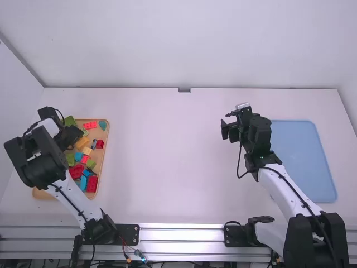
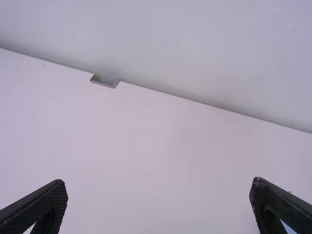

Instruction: Assemble lego blocks to make yellow taxi

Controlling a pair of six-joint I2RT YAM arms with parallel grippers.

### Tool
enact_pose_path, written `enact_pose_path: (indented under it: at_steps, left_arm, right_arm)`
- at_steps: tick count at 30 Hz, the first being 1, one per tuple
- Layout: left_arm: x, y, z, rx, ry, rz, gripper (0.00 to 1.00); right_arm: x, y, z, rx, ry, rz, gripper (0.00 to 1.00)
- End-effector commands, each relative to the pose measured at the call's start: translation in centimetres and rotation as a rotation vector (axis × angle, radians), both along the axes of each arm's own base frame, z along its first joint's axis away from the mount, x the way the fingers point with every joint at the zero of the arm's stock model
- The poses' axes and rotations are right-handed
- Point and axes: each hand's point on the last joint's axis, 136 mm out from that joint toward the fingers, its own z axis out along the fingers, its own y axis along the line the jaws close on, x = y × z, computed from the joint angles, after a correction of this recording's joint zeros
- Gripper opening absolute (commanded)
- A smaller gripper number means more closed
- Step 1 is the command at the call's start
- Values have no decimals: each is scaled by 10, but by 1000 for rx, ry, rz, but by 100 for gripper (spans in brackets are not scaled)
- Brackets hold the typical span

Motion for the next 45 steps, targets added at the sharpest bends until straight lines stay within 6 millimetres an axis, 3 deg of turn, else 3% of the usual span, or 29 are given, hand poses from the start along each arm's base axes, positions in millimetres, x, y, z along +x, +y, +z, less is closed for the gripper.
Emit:
enact_pose_path:
  at_steps: [1, 7, 22, 27, 31, 33, 35, 45]
  left_arm:
    - [6, 18, 26, 20, -43, 29, 99]
    - [14, 18, 36, -11, -63, -26, 99]
    - [8, 11, 2, -69, 13, -18, 97]
    - [11, 13, 0, -59, 3, -25, 95]
    - [12, 14, 1, -54, 0, -22, 81]
    - [13, 15, 1, -52, -5, -26, 67]
    - [13, 15, 1, -51, -6, -25, 60]
    - [18, 20, 6, -12, -6, -116, 50]
  right_arm:
    - [6, 1, 13, 10, -25, 1, 99]
    - [6, 1, 13, 10, -24, 0, 99]
    - [5, 6, 13, 20, -23, 25, 99]
    - [5, 6, 13, 20, -23, 25, 99]
    - [5, 6, 13, 21, -23, 26, 99]
    - [5, 6, 13, 22, -22, 28, 99]
    - [5, 6, 13, 22, -22, 28, 99]
    - [5, 6, 13, 22, -23, 28, 99]
